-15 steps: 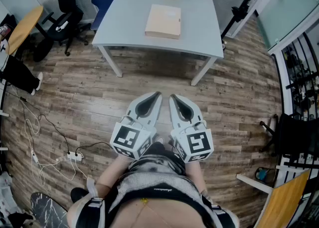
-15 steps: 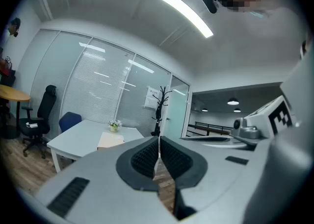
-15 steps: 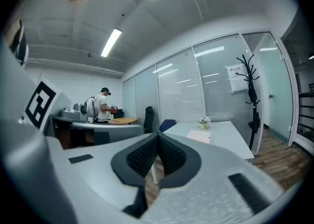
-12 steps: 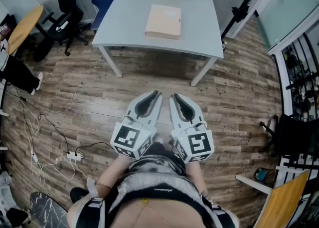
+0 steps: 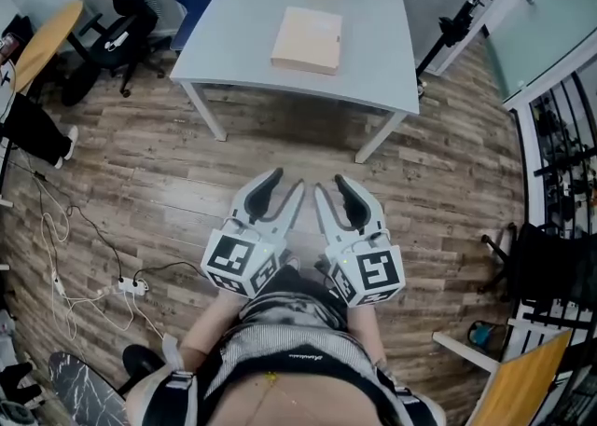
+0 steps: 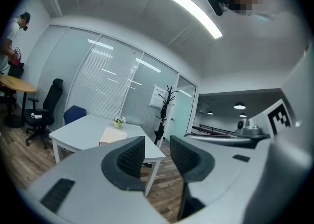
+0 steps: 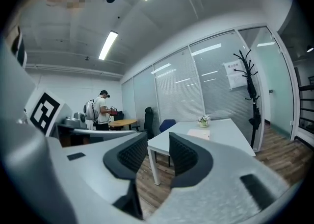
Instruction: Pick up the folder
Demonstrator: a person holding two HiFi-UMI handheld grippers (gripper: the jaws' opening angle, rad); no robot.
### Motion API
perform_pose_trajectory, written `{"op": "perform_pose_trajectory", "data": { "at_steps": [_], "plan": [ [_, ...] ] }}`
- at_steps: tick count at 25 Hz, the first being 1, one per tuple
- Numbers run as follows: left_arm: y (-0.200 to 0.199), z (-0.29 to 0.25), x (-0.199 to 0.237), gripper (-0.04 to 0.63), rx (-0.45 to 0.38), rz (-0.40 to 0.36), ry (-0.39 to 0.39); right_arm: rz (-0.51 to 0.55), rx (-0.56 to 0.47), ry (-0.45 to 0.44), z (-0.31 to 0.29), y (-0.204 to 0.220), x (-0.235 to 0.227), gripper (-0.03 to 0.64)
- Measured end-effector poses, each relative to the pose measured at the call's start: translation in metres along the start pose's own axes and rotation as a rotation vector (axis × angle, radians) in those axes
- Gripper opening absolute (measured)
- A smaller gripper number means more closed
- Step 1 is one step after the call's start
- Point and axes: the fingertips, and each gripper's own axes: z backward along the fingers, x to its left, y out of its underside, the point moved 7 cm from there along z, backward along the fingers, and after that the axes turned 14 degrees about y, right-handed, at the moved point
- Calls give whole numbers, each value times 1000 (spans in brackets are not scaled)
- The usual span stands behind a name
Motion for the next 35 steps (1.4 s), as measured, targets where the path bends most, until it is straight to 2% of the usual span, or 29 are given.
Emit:
{"op": "perform_pose_trajectory", "data": {
  "at_steps": [9, 16, 26, 35],
  "plan": [
    [-2, -42, 44, 135, 12, 7, 13, -29, 9, 33, -50, 0, -24, 146],
    [-24, -101, 101, 135, 23, -31, 76, -35, -18, 69, -126, -18, -45, 146],
    [-48, -150, 196, 135, 57, -35, 109, -35, -11, 94, -234, -38, -45, 146],
    [-60, -168, 252, 135, 80, -75, 126, -23, 7, 109, -297, -41, -33, 146]
  ]
}}
